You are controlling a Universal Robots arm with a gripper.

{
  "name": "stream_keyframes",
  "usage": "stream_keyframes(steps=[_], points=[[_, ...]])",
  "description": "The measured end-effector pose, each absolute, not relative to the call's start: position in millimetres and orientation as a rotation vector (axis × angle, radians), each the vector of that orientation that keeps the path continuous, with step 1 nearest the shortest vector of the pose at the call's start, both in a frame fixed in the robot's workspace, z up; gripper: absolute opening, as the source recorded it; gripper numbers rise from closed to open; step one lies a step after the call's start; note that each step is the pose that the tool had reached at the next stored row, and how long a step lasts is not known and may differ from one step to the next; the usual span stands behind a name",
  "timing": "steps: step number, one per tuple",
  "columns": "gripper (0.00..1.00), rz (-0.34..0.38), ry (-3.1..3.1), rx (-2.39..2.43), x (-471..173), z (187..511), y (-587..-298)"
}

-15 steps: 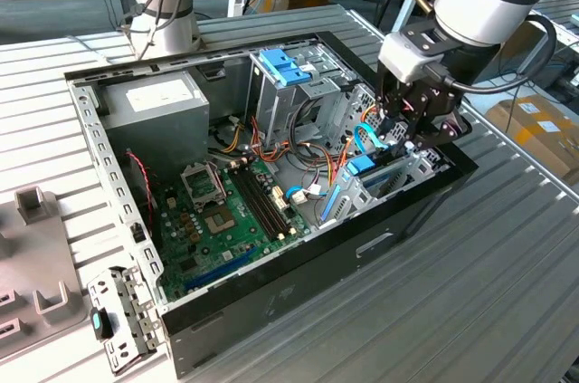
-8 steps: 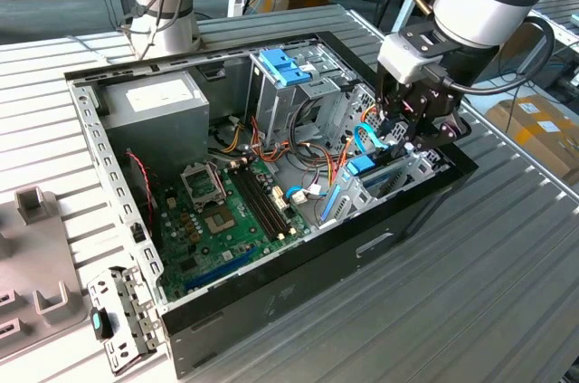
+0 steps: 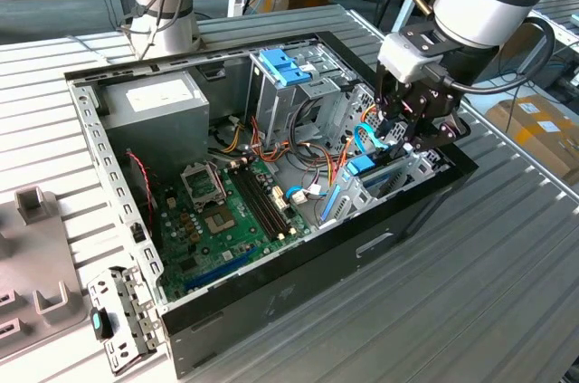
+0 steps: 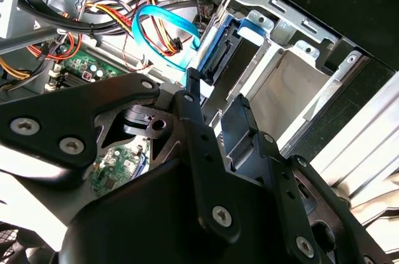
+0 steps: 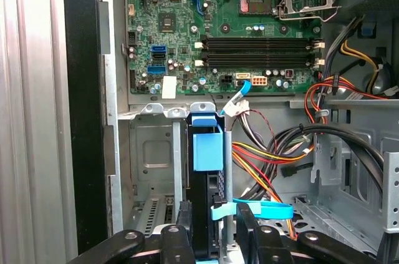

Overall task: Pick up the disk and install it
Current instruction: 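Insert the second disk wire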

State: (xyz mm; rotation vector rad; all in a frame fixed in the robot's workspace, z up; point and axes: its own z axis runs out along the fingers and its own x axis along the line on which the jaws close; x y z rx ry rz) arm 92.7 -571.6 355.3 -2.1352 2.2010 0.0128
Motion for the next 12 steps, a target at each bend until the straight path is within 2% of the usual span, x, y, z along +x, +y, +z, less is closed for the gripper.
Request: stream_keyframes(steps=[12], points=[[0.42, 0.013, 2.196, -2.141, 98.0, 355.3, -570.4]])
